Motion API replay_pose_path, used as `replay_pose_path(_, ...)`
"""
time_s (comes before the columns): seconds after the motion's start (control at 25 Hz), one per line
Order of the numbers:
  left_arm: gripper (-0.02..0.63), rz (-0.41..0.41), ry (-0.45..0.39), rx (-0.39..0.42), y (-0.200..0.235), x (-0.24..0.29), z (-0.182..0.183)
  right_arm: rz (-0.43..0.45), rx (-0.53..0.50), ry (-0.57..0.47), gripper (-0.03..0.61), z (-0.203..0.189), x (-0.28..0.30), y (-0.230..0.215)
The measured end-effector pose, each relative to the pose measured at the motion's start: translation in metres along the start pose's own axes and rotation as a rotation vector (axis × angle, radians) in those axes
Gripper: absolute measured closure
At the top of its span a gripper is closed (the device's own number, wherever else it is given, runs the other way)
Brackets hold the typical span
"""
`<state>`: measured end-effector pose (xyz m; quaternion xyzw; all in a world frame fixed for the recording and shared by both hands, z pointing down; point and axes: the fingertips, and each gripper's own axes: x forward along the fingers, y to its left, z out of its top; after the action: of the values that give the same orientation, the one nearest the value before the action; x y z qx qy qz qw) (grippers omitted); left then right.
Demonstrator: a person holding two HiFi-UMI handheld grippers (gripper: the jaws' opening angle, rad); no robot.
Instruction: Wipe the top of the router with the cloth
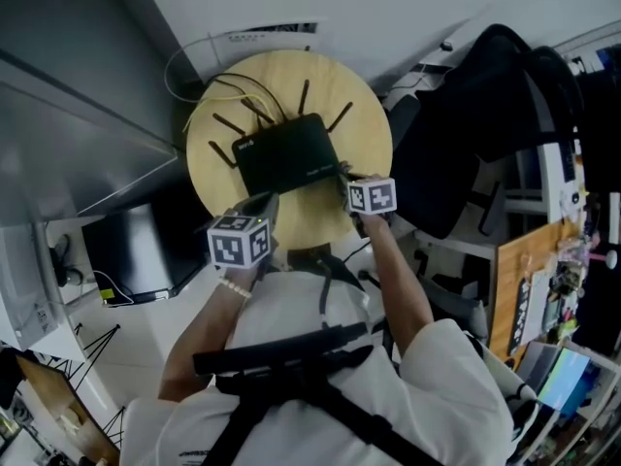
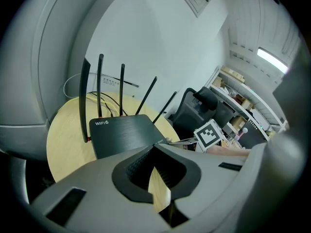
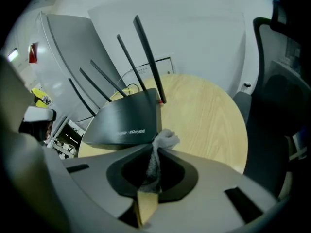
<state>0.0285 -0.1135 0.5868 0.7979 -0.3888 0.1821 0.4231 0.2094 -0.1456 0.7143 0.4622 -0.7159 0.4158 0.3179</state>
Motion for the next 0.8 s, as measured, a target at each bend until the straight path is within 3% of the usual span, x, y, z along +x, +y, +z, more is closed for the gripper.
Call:
replay_pose_path(0.28, 0.617, 0.004, 0.007, 0.009, 0.003, -0.019, -0.014, 0.057, 0.015, -0.018, 0.538, -0.019, 0.006, 0.050)
replay_pose_path(0.8, 0.617, 0.060, -0.035, -0.041, 0.039, -0.069, -0.035, 0.205, -0.121, 0.035, 0.538, -0.037, 0.035, 0.180)
